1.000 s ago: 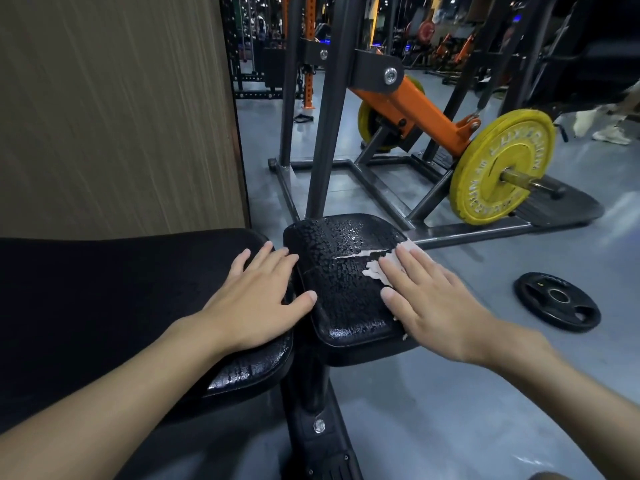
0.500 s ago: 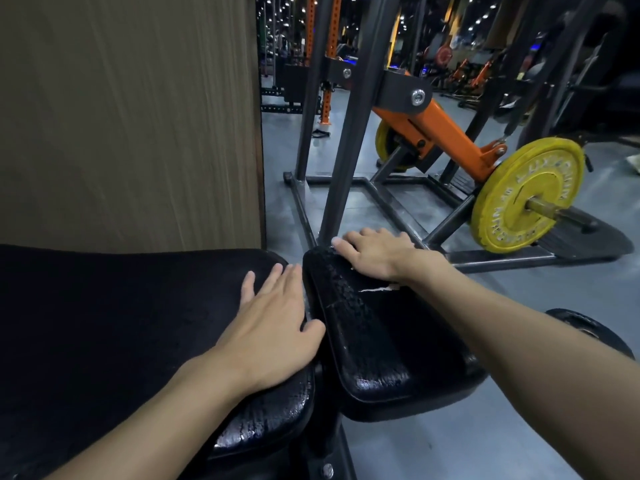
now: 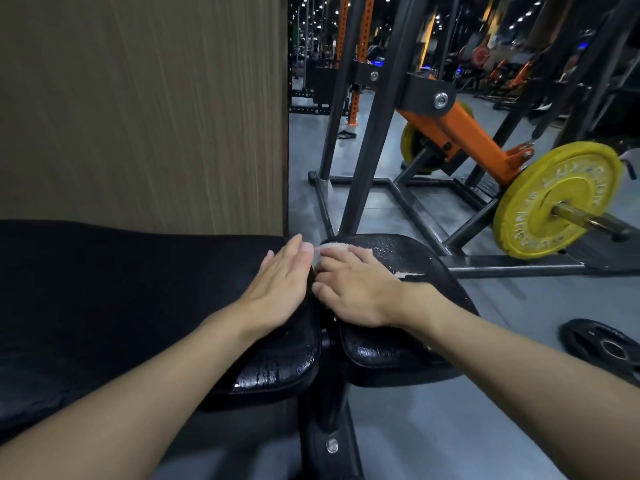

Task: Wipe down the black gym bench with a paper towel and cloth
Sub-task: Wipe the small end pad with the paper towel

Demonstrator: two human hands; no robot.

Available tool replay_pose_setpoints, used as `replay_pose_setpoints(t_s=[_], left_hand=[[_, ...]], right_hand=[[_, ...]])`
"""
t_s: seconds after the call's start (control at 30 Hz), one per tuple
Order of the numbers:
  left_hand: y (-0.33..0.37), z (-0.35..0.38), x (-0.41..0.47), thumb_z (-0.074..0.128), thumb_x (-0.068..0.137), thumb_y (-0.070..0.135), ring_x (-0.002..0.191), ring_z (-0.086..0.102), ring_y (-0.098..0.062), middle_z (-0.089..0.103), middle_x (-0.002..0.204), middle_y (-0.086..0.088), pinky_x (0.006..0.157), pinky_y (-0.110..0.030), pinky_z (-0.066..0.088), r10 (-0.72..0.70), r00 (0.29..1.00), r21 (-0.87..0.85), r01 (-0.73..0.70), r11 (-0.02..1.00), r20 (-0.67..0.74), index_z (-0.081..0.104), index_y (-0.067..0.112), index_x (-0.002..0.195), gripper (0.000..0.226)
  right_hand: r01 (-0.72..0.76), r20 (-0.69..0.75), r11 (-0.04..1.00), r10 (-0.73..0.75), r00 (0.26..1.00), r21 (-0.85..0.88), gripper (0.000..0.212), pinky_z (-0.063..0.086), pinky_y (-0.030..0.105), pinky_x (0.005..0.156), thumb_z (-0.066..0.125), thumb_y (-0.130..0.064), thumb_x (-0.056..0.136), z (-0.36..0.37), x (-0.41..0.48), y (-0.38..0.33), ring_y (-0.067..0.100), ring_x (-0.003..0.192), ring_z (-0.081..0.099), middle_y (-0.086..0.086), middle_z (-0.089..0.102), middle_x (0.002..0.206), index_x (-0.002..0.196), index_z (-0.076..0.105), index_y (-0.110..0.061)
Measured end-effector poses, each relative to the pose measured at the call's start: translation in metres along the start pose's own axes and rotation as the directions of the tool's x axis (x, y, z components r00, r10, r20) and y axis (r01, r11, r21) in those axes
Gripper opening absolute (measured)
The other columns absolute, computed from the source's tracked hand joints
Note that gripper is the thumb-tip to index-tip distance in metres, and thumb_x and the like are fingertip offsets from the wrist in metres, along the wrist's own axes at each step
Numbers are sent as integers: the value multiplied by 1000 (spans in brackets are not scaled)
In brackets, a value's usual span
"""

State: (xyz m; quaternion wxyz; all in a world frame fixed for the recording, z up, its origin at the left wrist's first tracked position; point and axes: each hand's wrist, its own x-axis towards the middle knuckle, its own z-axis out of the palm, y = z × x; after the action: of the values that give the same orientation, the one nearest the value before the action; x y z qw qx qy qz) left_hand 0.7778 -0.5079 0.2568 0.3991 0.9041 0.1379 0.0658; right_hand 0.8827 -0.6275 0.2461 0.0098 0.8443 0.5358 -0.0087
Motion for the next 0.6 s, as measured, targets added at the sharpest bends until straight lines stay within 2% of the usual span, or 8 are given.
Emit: replay_pose_setpoints(t_s=[0.1, 0.17, 0.23, 0.3, 0.37, 0.47, 0.53, 0.6], left_hand=[[-2, 1, 1, 8, 105, 38, 124, 9, 14, 24, 159, 11, 116, -21, -7, 43, 999, 58, -43, 997, 3, 26, 21, 153, 54], [-7, 1, 1, 7, 105, 38, 130, 15, 13, 30, 155, 13, 119, -25, -5, 72, 997, 90, -72, 993, 5, 31, 24, 151, 54], [-9, 3, 3, 9, 105, 40, 143, 16, 3, 32, 157, 11, 121, -31, -4, 84, 996, 138, -86, 987, 17, 33, 28, 150, 53], [-9, 6, 3, 19, 103, 45, 148, 12, -5, 33, 156, 8, 121, -37, -4, 92, 994, 225, -103, 969, 61, 37, 31, 147, 50], [-8, 9, 0, 33, 99, 52, 150, 5, -10, 32, 157, 8, 120, -45, -6, 110, 986, 348, -149, 925, 129, 37, 33, 146, 52], [-7, 13, -4, 39, 93, 60, 151, -1, -14, 25, 160, 8, 119, -52, -8, 127, 974, 450, -201, 870, 188, 26, 31, 151, 65], [-5, 15, -5, 37, 94, 60, 151, -3, -14, 21, 161, 7, 118, -53, -9, 129, 972, 458, -206, 865, 194, 22, 30, 152, 68], [-4, 15, -5, 36, 95, 59, 151, -4, -15, 20, 162, 7, 118, -54, -10, 130, 972, 466, -209, 860, 197, 20, 29, 153, 67]], right_hand=[[66, -55, 998, -67, 996, -21, 61, 13, 48, 118, 10, -47, 96, 5, -46, -16, 14, 147, 17, -10, 50, 135, 114, 64, -24], [118, -100, 990, -126, 987, -80, 52, 16, 49, 117, 16, -46, 98, 11, -78, -27, 17, 147, 20, -10, 49, 138, 111, 62, -27], [152, -144, 979, -171, 975, -136, 42, 18, 50, 116, 24, -43, 102, 19, -108, -34, 21, 147, 22, -9, 44, 145, 113, 62, -28], [130, -188, 978, -160, 969, -164, 39, 19, 52, 116, 28, -42, 104, 30, -137, -33, 25, 147, 25, -7, 37, 155, 124, 60, -31], [41, -235, 985, -80, 969, -165, 41, 19, 54, 116, 28, -42, 104, 41, -160, -28, 28, 147, 26, -2, 31, 160, 139, 49, -35], [-233, -320, 972, 215, 923, -19, 50, 18, 52, 118, 16, -43, 105, 52, -172, -15, 25, 148, 24, 1, 30, 160, 150, 35, -34], [-370, -386, 922, 383, 839, 113, 52, 20, 50, 117, 14, -44, 105, 52, -166, -6, 22, 148, 25, 1, 37, 155, 148, 40, -29], [-417, -438, 891, 451, 778, 177, 50, 25, 49, 115, 22, -43, 103, 51, -156, -2, 21, 145, 29, 1, 44, 148, 141, 48, -25]])
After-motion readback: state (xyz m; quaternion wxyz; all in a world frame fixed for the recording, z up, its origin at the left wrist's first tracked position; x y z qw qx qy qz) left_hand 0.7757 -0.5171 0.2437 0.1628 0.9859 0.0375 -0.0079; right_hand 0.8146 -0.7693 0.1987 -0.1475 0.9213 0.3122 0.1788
